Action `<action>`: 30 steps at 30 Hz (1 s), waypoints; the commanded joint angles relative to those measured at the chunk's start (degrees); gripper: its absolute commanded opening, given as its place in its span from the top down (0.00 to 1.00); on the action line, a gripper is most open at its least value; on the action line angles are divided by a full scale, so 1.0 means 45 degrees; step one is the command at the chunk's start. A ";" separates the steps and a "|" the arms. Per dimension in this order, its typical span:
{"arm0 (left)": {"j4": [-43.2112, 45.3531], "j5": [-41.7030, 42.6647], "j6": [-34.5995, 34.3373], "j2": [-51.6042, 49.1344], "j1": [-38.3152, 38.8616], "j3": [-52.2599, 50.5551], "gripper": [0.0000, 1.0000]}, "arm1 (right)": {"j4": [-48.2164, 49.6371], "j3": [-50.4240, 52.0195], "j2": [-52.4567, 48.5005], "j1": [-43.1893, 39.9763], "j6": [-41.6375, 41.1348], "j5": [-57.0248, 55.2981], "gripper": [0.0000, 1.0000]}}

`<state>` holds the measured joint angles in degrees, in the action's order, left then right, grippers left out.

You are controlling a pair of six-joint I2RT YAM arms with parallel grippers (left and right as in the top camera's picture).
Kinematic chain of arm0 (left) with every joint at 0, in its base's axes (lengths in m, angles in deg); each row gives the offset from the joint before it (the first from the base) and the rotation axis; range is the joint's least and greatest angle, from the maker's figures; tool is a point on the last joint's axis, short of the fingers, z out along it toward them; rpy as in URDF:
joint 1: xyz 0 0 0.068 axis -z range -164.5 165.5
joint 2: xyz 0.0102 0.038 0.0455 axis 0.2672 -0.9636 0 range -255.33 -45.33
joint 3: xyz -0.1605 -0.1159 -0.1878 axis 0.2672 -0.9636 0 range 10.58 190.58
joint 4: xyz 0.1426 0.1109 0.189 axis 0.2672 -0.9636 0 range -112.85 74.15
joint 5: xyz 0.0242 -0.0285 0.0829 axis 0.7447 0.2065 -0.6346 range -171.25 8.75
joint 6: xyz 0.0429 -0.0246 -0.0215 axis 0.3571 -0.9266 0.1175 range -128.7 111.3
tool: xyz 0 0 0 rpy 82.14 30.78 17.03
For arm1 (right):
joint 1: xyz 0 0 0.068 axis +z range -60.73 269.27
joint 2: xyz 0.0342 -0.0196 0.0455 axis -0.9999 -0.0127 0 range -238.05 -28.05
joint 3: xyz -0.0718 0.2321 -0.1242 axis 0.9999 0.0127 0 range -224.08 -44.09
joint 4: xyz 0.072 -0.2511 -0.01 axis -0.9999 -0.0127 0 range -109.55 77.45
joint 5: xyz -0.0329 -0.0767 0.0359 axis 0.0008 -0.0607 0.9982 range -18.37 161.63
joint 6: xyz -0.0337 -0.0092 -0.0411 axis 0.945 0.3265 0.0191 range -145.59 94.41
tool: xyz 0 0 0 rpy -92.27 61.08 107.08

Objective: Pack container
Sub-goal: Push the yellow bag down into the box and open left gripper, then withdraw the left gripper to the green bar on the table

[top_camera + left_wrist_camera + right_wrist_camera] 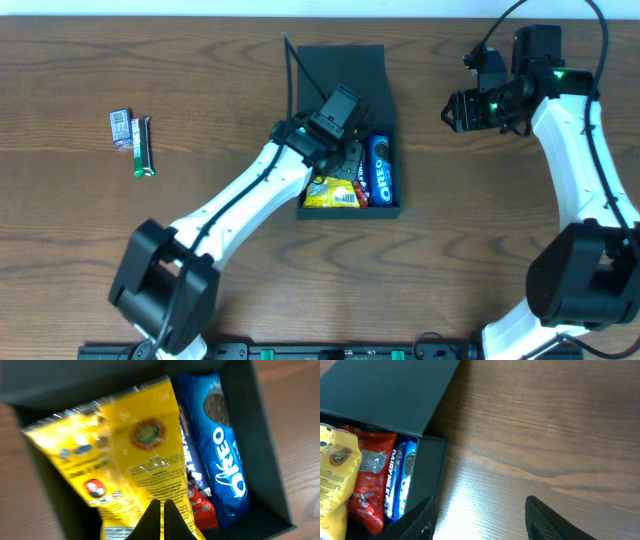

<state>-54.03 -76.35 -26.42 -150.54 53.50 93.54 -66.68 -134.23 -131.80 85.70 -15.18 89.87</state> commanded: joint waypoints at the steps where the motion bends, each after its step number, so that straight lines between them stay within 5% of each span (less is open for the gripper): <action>1: -0.0097 0.0602 0.0325 -0.0534 -0.0019 -0.0068 0.94 | 0.0083 0.0073 0.0316 -0.0044 -0.0015 0.0136 0.43; 20: -0.0962 0.0427 0.0384 -0.1243 -0.0325 0.0816 0.94 | 0.0588 0.0073 0.0316 -0.0044 -0.0015 0.0141 0.41; 30: -0.1627 -0.3682 -0.0257 0.0034 -0.2773 0.2521 0.94 | 0.1914 0.0073 0.0316 -0.0044 -0.0015 0.0141 0.41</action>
<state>-60.06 -86.90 -26.72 -152.12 45.21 104.07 -58.97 -134.23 -131.80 85.70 -15.20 89.87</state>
